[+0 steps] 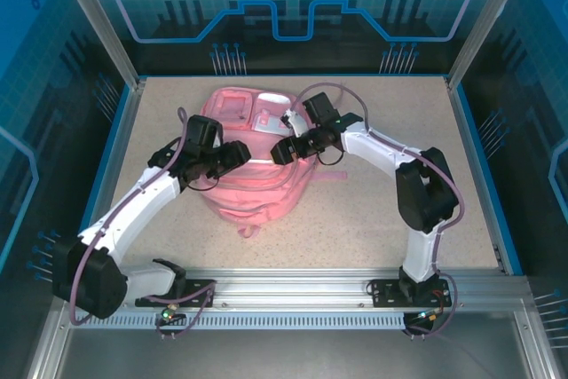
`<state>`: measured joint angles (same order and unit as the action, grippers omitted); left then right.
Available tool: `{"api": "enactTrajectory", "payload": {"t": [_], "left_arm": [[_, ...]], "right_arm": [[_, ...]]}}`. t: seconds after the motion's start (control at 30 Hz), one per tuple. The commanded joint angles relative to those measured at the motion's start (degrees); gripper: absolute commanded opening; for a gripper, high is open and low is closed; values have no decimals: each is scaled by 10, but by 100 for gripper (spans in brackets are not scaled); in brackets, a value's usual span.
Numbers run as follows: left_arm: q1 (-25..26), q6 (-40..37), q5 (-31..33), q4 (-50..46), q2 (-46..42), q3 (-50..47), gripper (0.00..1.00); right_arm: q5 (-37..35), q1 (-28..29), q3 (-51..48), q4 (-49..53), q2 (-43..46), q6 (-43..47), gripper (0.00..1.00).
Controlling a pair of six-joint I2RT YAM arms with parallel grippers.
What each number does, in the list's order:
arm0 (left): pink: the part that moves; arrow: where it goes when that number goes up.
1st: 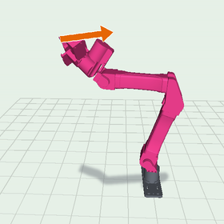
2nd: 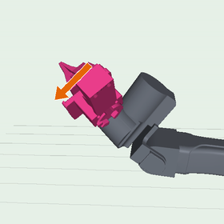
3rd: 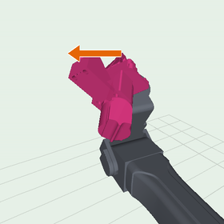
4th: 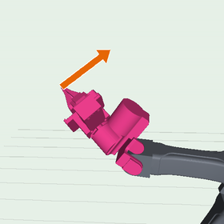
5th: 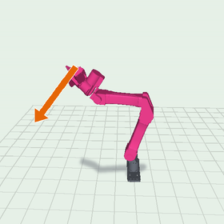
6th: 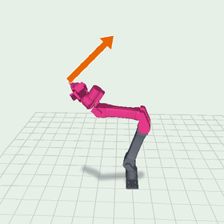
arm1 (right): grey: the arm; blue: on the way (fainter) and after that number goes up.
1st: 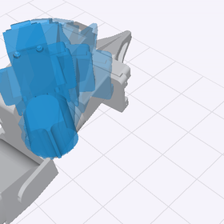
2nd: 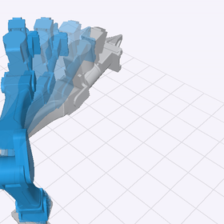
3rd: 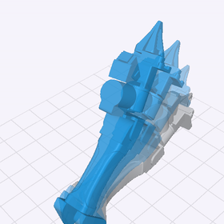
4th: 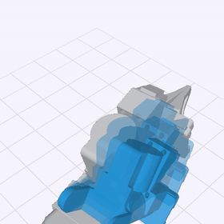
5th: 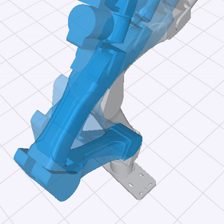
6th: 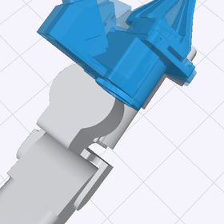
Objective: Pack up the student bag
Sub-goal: Unzip the student bag at the top-center of the table.
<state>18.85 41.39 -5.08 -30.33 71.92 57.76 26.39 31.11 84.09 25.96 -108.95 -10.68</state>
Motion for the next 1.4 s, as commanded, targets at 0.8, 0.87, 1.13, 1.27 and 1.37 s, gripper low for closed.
{"api": "enactTrajectory", "payload": {"t": [0.8,0.87,1.13,1.27,1.37], "left_arm": [[-4,-26,-19,40,70,50,56],[-4,-28,-21,40,81,57,55],[-4,-33,-19,44,130,98,51],[-4,-36,-21,45,160,121,51],[-4,-39,-20,45,183,137,50]], "right_arm": [[-44,30,-83,50,113,109,61],[-58,34,-75,47,104,126,63],[-90,58,-80,16,71,238,54],[-115,61,-85,-15,69,262,52],[-121,60,-82,-31,68,270,47]]}}
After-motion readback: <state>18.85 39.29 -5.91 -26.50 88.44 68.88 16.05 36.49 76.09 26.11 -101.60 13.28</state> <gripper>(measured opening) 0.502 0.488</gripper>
